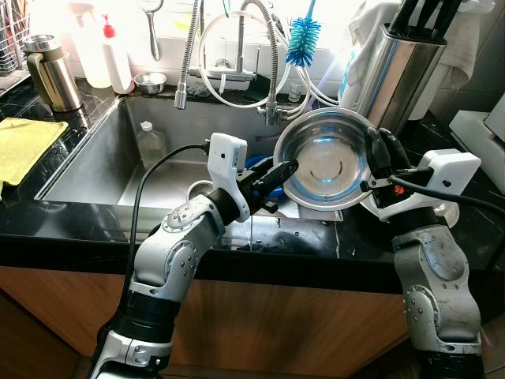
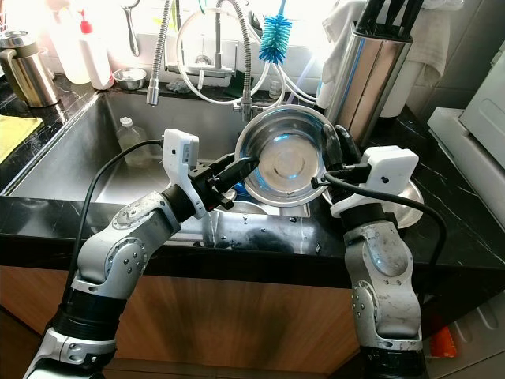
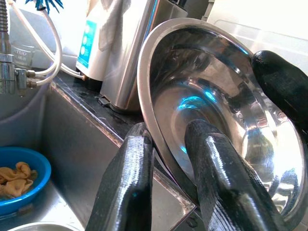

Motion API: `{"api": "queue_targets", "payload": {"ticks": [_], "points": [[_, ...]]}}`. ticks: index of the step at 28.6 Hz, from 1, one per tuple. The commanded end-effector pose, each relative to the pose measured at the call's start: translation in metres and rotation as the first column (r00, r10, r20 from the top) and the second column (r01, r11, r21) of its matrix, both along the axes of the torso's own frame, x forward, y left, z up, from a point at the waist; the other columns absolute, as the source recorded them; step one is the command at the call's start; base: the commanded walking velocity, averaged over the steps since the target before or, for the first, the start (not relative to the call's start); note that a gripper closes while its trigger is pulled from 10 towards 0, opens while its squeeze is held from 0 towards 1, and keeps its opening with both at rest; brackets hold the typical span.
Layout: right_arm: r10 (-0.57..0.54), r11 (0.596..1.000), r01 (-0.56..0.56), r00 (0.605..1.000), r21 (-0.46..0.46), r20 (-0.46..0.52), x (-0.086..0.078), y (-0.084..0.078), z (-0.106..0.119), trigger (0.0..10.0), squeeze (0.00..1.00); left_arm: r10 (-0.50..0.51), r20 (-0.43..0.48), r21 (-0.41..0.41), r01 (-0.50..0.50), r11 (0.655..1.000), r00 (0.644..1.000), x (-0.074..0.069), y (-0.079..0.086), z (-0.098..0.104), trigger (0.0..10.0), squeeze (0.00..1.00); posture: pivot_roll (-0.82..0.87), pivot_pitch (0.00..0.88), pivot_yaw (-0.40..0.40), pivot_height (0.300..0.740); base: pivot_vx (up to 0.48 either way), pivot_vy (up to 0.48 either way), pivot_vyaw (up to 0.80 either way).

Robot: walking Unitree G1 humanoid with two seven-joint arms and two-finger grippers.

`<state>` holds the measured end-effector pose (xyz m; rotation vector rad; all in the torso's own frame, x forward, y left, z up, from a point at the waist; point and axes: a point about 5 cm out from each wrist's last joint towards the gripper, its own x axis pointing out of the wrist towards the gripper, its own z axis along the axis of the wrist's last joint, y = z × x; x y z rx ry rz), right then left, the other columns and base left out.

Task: Kitchen organization

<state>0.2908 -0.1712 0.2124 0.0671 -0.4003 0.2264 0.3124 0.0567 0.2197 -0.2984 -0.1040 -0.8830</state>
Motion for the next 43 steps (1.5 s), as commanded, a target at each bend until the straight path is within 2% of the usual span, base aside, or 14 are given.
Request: {"api": "queue_targets", "payload": {"ticks": [1,4,5,6,11,12,13,14,20,25,29,30,31,43], "points": [[0.065,0.998,-0.065,0.998,-0.011,-0.012,0.004,0.014,0.002,10.0,0.0,-0.07,0.018,0.043,0.069,0.997,0.997,-0.007,-0.013,-0.002,0.0,0.0,0.12,0.031,-0.082,0.74,0.0,0.0,0.0],[0.079,0.997,-0.079,0.997,-0.015,-0.019,0.004,0.017,0.0,10.0,0.07,-0.068,0.02,0.046,0.067,0.997,0.997,-0.007,-0.013,-0.002,0.0,0.0,0.12,0.03,-0.083,0.74,0.0,0.0,0.0],[0.08,0.997,-0.081,0.997,-0.015,-0.021,0.005,0.017,0.0,10.0,0.8,-0.067,0.021,0.047,0.066,0.997,0.998,-0.007,-0.013,-0.002,0.0,0.0,0.13,0.029,-0.084,0.74,0.0,0.0,0.0],[0.084,0.996,-0.084,0.996,-0.017,-0.024,0.005,0.018,0.0,10.0,1.0,-0.063,0.023,0.049,0.062,0.997,0.998,-0.007,-0.012,-0.001,0.0,0.0,0.12,0.029,-0.084,0.74,0.0,0.0,0.0],[0.084,0.995,-0.085,0.996,-0.046,-0.028,0.005,0.021,-0.002,10.0,1.0,-0.055,0.026,0.058,0.054,0.997,0.998,-0.007,-0.012,-0.001,0.0,0.0,0.13,0.03,-0.084,0.74,0.0,0.0,0.0],[0.084,0.995,-0.085,0.996,-0.053,-0.03,0.006,0.021,-0.002,10.0,0.62,-0.054,0.026,0.059,0.052,0.997,0.998,-0.007,-0.012,-0.001,0.0,0.0,0.13,0.03,-0.085,0.74,0.0,0.0,0.0],[0.084,0.995,-0.086,0.996,-0.055,-0.031,0.006,0.021,-0.002,10.0,0.13,-0.053,0.027,0.06,0.051,0.997,0.998,-0.007,-0.012,-0.001,0.0,0.0,0.13,0.03,-0.085,0.74,0.0,0.0,0.0],[0.085,0.995,-0.086,0.996,-0.057,-0.032,0.006,0.022,-0.003,10.0,0.0,-0.051,0.028,0.061,0.049,0.997,0.998,-0.007,-0.012,-0.002,0.0,0.0,0.13,0.03,-0.084,0.74,0.0,0.0,0.0],[0.087,0.994,-0.089,0.996,-0.063,-0.031,0.007,0.024,-0.002,10.0,0.0,0.034,0.037,0.046,-0.036,0.998,0.999,0.0,-0.008,0.0,0.0,0.0,0.12,0.03,-0.084,0.74,0.0,0.0,0.0],[0.089,0.994,-0.091,0.996,-0.062,-0.03,0.006,0.025,-0.002,10.0,0.0,0.203,0.026,-0.004,-0.203,0.979,0.979,0.012,0.0,0.005,0.0,0.0,0.12,0.03,-0.085,0.74,0.0,0.0,0.0],[0.096,0.994,-0.098,0.995,-0.054,-0.035,0.005,0.028,-0.004,10.0,0.0,0.422,0.01,-0.05,-0.421,0.906,0.906,0.022,0.01,0.009,0.0,0.0,0.12,0.031,-0.085,0.74,0.0,0.0,0.0],[0.097,0.994,-0.099,0.995,-0.053,-0.036,0.005,0.028,-0.004,10.0,0.0,0.446,0.008,-0.057,-0.445,0.894,0.895,0.023,0.011,0.011,0.5,0.0,0.12,0.031,-0.086,0.74,0.0,0.0,0.0],[0.099,0.994,-0.1,0.994,-0.049,-0.039,0.005,0.029,-0.005,10.0,0.0,0.498,0.015,-0.079,-0.496,0.865,0.867,0.024,0.014,0.015,9.8,0.0,0.12,0.032,-0.085,0.74,0.0,0.0,0.0],[0.098,0.994,-0.1,0.994,-0.036,-0.051,0.004,0.034,-0.009,10.0,0.0,0.658,-0.021,-0.205,-0.647,0.734,0.753,0.027,0.028,0.032,10.0,0.0,0.12,0.033,-0.084,0.74,0.0,0.0,0.0]]}}
